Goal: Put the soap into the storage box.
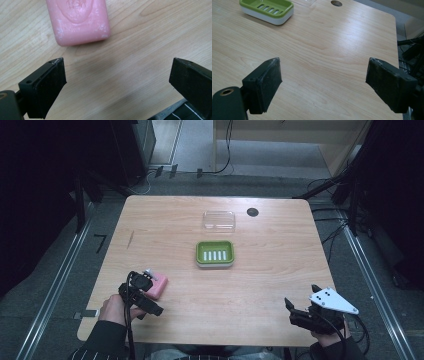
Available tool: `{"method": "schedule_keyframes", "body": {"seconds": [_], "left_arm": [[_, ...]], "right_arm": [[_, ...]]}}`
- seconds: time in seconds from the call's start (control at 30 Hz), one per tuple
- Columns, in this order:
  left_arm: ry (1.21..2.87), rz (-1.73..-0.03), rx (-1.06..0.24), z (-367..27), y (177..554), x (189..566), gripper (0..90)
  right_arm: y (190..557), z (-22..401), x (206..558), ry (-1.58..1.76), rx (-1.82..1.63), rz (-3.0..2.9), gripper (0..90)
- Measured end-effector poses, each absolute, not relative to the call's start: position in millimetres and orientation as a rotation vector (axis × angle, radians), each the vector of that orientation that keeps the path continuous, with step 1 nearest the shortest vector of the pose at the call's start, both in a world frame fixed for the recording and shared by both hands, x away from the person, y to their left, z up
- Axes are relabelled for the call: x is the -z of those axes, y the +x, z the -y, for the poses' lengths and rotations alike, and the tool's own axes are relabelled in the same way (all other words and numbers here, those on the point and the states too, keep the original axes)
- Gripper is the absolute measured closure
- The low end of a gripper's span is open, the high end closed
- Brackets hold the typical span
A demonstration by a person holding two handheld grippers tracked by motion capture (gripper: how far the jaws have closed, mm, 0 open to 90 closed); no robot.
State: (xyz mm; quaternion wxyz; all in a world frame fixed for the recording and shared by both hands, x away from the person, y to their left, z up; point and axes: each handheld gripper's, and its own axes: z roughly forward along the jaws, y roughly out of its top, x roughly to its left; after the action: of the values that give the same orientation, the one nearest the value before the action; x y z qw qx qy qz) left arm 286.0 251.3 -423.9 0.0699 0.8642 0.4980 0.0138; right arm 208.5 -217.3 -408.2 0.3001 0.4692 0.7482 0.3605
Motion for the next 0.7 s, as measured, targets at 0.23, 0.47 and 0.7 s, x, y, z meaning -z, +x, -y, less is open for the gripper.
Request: {"method": "schedule_keyframes", "body": {"seconds": [0.23, 0.47, 0.7], "left_arm": [[2.597, -1.501, -0.065, -252, 293, 421, 1.1], [2.59, -1.505, -0.069, -252, 300, 417, 1.1], [2.599, -1.516, -0.07, -250, 310, 418, 1.1]], "right_arm": [[209, 217, 408, 1.242, -0.958, -1.988, 13.5], [209, 217, 408, 1.242, -0.956, -1.99, 13.5], [209, 216, 408, 1.243, -0.958, -1.99, 13.5]]}}
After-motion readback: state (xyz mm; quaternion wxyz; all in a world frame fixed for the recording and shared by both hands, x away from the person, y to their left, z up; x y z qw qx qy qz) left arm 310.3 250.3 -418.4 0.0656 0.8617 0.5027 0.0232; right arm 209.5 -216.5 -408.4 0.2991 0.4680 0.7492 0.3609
